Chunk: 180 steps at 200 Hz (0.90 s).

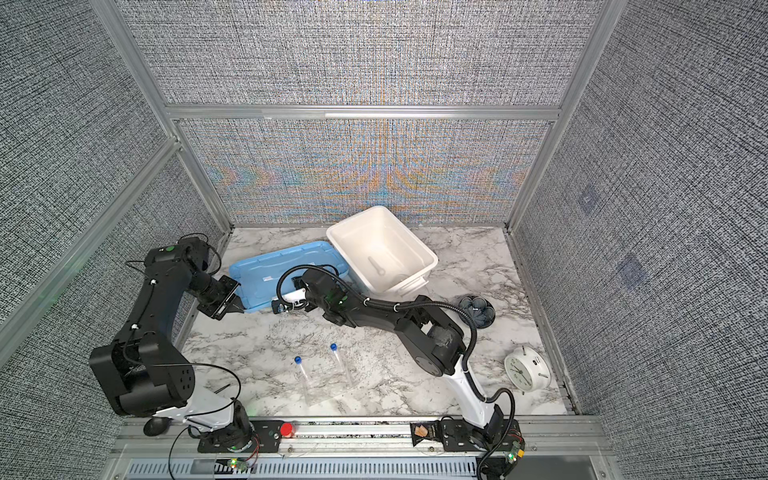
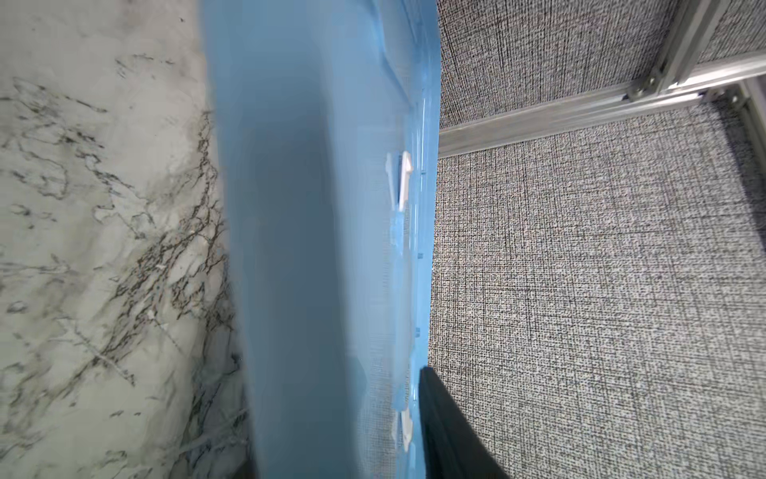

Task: Organize the chemistry lab equipment
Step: 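Lift the light-blue lid upright with both grippers toward the white bin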

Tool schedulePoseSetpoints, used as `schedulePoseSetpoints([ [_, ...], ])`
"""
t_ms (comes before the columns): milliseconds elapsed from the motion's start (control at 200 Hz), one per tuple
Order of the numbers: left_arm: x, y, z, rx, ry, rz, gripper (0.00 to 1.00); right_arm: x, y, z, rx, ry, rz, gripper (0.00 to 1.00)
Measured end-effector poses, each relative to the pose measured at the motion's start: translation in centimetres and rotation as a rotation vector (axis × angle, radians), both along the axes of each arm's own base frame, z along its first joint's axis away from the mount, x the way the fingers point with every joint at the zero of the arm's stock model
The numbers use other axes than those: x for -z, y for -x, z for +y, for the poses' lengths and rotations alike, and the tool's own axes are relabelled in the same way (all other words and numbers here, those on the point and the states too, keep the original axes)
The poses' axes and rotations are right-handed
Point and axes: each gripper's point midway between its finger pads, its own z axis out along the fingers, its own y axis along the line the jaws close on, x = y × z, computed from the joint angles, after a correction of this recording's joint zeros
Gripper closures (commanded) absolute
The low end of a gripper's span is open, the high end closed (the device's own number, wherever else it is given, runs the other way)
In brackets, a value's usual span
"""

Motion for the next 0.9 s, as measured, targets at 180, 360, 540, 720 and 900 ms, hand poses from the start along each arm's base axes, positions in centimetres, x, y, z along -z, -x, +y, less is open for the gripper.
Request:
schedulePoseSetpoints([
  [180,-0.4,-0.2,-0.3,0.001,0.016,-0.015,0.87,-0.9,0.3,0.2,-0.019,-0.017,-0.038,0.7],
  [360,-2.4,-0.6,-0.2,0.001,0.005,-0.085,0.69,-1.2,0.3,0.2,-0.017,-0.026,-0.04,0.72],
  [540,-5.4,-0.8,0.9,-0.012,-0.071,-0.187,0.47,-3.0,0.3,0.0,-0.004,-0.09,-0.005,0.74],
  [720,-9.6,-1.7,2.4,0.003,-0.175,-0.344,0.31,-6.1,0.8,-0.3,-0.008,-0.191,0.064,0.8],
  [900,-14.4,-1.9,4.0,0.036,-0.341,-0.57,0.19,-10.0,0.8,-1.4,0.005,-0.317,0.157,0.81],
])
